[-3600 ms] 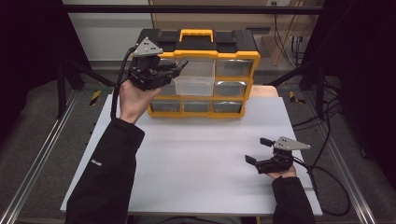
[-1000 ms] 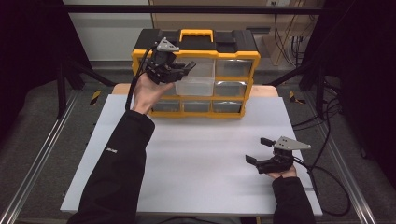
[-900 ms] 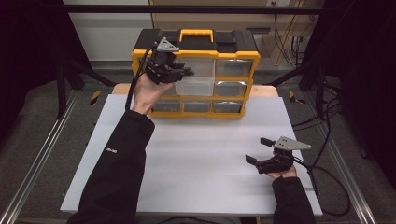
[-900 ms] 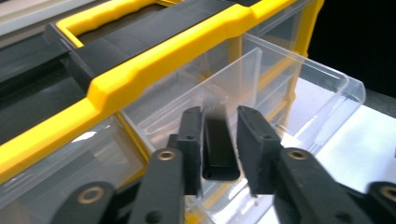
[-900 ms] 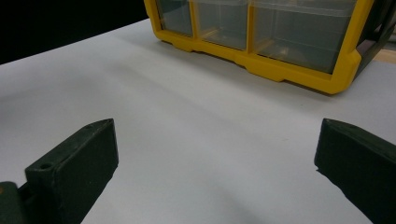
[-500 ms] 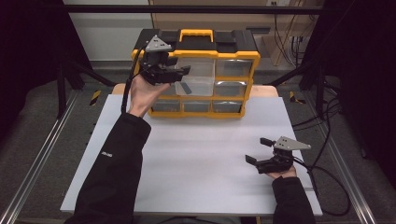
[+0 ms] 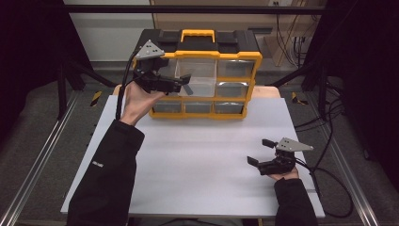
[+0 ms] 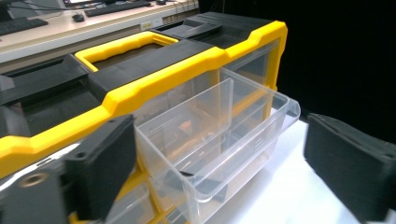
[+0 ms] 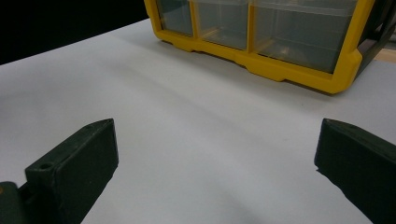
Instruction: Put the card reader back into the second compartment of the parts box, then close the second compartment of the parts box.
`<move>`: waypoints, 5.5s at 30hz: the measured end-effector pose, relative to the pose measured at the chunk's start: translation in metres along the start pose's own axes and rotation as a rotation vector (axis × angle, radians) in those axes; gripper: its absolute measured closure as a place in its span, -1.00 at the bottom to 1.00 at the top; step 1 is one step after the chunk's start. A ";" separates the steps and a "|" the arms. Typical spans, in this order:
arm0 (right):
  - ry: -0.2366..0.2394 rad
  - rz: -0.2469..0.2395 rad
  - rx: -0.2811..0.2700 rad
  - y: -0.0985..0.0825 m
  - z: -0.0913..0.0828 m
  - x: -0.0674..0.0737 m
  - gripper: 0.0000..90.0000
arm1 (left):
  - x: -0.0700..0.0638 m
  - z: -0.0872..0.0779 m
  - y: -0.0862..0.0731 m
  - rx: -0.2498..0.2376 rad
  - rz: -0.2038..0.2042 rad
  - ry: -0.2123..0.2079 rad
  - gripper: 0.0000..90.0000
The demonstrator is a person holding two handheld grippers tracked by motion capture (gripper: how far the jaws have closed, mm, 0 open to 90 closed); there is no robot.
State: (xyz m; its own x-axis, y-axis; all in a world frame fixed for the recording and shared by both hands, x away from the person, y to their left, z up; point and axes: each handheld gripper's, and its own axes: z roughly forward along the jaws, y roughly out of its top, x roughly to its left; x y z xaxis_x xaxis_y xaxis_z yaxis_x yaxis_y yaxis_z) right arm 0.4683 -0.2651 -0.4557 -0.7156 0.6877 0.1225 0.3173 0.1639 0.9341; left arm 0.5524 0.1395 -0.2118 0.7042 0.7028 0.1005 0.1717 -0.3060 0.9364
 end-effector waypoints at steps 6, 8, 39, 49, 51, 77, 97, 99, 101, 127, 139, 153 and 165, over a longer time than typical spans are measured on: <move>0.000 0.000 -0.001 0.000 0.000 0.000 -1.00 | -0.002 -0.006 -0.006 -0.006 -0.004 -0.008 -0.95; 0.000 0.000 0.001 0.000 0.000 0.000 -1.00 | -0.003 -0.008 -0.008 -0.007 0.002 -0.008 -0.97; -0.001 0.006 0.009 -0.001 0.002 0.000 -1.00 | -0.017 -0.028 -0.042 -0.020 0.026 -0.043 -1.00; -0.001 0.007 0.009 -0.001 0.002 0.000 -1.00 | -0.019 -0.025 -0.054 -0.012 0.019 -0.050 -1.00; -0.002 0.006 0.007 -0.001 0.002 0.000 -1.00 | -0.020 -0.024 -0.055 -0.008 0.022 -0.047 -1.00; 0.000 0.009 0.014 -0.001 0.002 -0.001 -1.00 | -0.029 -0.010 -0.069 0.026 0.016 -0.094 -0.58; 0.001 0.011 0.009 -0.001 0.001 -0.001 -1.00 | -0.033 0.007 -0.066 0.040 0.005 -0.099 0.08; 0.001 0.010 0.008 -0.001 0.001 -0.001 -1.00 | -0.033 0.009 -0.067 0.038 0.006 -0.101 0.16; 0.001 0.009 0.007 -0.001 0.001 -0.001 -1.00 | -0.033 0.011 -0.067 0.043 0.003 -0.108 0.24; 0.002 0.013 0.005 -0.001 0.001 -0.001 -1.00 | -0.025 0.021 -0.063 0.018 0.006 -0.066 0.85; -0.001 0.011 0.002 -0.001 0.000 -0.001 -1.00 | -0.024 0.029 -0.063 0.015 0.021 -0.054 0.98; 0.000 0.015 0.011 -0.001 0.001 -0.001 -1.00 | -0.023 0.039 -0.062 0.011 0.046 -0.035 0.98; -0.001 0.016 0.009 -0.001 0.001 -0.001 -1.00 | -0.021 0.042 -0.061 0.000 0.039 -0.024 0.98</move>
State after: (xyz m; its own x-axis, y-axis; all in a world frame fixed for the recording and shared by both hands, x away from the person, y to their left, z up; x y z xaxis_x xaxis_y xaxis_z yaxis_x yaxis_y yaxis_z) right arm 0.4691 -0.2654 -0.4570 -0.7102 0.6906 0.1369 0.3342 0.1595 0.9289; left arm 0.5559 0.1165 -0.2854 0.7266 0.6748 0.1290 0.1436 -0.3328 0.9320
